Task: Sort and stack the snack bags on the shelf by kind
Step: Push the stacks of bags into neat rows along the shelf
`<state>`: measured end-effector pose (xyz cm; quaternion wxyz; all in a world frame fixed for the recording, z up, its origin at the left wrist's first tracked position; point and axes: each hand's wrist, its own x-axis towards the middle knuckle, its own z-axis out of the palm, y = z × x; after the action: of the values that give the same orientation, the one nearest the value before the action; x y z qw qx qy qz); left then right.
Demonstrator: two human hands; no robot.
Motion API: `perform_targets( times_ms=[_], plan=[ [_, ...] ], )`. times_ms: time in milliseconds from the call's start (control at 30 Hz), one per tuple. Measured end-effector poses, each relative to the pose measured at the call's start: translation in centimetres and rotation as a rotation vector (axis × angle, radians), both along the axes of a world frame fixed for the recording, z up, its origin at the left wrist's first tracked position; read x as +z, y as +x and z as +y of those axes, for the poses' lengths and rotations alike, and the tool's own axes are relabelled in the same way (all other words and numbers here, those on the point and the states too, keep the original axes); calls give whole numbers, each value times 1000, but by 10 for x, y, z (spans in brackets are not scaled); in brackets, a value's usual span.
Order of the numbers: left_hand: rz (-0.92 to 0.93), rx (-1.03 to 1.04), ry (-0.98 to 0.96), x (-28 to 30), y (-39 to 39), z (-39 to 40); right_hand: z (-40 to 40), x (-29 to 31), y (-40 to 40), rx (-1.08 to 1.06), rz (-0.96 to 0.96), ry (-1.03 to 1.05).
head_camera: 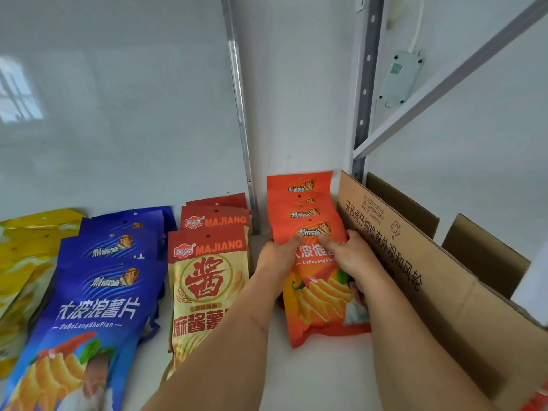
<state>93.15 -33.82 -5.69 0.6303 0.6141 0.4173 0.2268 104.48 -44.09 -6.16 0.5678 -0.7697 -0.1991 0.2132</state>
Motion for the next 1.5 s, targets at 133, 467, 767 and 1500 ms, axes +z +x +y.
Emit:
perform_targets(
  times_ms=[133,467,767,1500],
  plan=[
    [-14,5,-30,-3,-6,-4,-4,-1,-6,14,0,3],
    [103,31,119,-15,-30,-25,-31,-7,-31,18,-137,-67],
    [16,39,89,3,-35,-30,-36,1,-37,7,-114,-38],
    [530,-154,1129,-6,-82,-125,7,58,-15,114,-473,-283]
  ],
)
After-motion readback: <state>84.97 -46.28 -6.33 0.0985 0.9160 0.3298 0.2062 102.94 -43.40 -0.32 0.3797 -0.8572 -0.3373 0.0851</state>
